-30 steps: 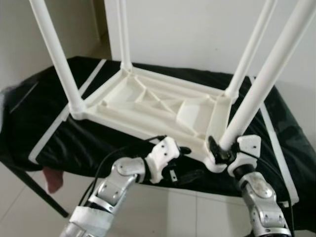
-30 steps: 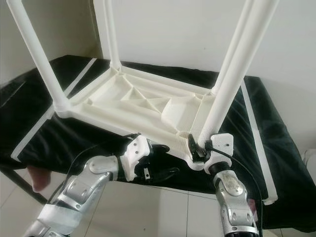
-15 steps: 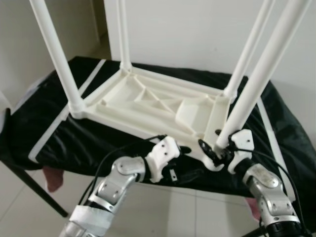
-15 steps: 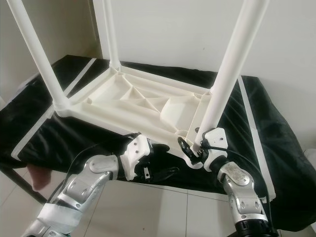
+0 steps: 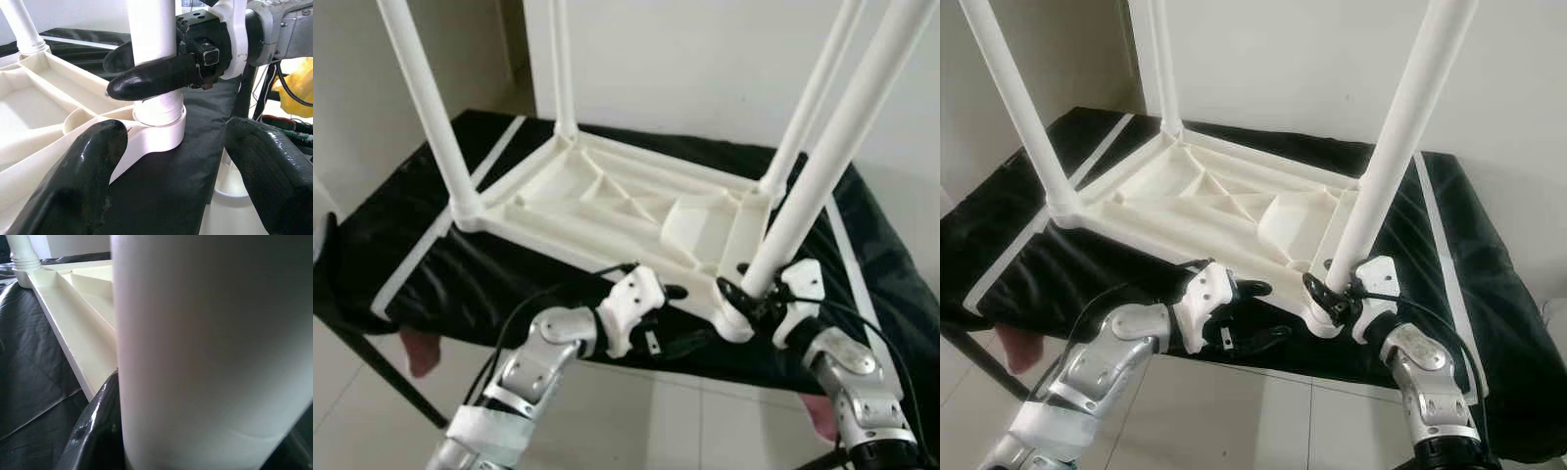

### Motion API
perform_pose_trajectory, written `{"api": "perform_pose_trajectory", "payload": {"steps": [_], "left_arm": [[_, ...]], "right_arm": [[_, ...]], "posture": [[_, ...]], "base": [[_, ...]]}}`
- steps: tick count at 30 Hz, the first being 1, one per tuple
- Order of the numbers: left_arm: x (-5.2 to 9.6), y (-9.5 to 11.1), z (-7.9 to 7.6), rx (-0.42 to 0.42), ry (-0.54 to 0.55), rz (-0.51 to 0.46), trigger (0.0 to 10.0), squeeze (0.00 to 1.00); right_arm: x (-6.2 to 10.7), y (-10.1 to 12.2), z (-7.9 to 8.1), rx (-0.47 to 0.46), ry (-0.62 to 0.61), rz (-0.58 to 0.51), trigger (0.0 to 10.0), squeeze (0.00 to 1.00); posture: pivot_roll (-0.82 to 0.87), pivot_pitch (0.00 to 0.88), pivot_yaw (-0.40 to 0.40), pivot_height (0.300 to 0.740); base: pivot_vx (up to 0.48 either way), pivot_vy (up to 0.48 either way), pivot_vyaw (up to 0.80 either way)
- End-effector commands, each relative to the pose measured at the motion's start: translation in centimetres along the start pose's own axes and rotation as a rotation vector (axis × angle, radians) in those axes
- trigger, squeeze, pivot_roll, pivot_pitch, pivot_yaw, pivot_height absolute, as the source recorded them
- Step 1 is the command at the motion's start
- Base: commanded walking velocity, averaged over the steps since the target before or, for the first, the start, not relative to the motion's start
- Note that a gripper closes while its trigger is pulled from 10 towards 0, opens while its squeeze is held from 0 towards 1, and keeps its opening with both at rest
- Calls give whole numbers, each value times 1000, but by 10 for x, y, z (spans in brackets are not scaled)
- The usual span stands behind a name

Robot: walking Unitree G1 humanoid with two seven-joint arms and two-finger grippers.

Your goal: Building children table

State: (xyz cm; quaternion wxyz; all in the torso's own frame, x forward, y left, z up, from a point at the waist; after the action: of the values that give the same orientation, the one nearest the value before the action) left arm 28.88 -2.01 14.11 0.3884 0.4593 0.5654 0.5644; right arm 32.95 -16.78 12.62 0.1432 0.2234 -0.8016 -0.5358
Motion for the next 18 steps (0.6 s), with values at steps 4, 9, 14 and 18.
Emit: {"api": "perform_pose_trajectory", "payload": {"steps": [4, 9, 14, 18], "left_arm": [[0, -3, -1, 12, 12, 3, 10000, 0], [-3, -1, -1, 17, 9, -4, 10000, 0], [-4, 0, 1, 17, 9, -6, 10000, 0], [-4, 1, 0, 18, 8, -7, 10000, 0]], "right_arm": [[4, 1, -8, -66, -161, -6, 10000, 0], [5, 8, -7, -111, -334, -9, 10000, 0], [5, 7, -8, -178, -459, 19, 10000, 0], [10, -4, -12, -163, -619, 124, 10000, 0]], "posture": [[-14, 0, -24, 740], [-25, 0, -21, 740], [-29, 0, -19, 740], [-28, 0, -21, 740]], "base": [[0, 0, 0], [0, 0, 0], [0, 0, 0], [0, 0, 0]]}}
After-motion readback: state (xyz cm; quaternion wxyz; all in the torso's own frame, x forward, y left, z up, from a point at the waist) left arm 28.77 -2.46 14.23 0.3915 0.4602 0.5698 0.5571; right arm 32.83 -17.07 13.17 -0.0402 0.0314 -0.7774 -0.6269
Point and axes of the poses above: a point about 5 cm out from each wrist's last joint towards the gripper, its own x axis pointing back from the gripper into the wrist, its own y axis along the axis of the wrist's last joint, z = x × y, the point moved 6 cm from there along -x, pointing out of the wrist towards the gripper, and after that the axes turned 15 degrees about x, right-handed, at the moved point
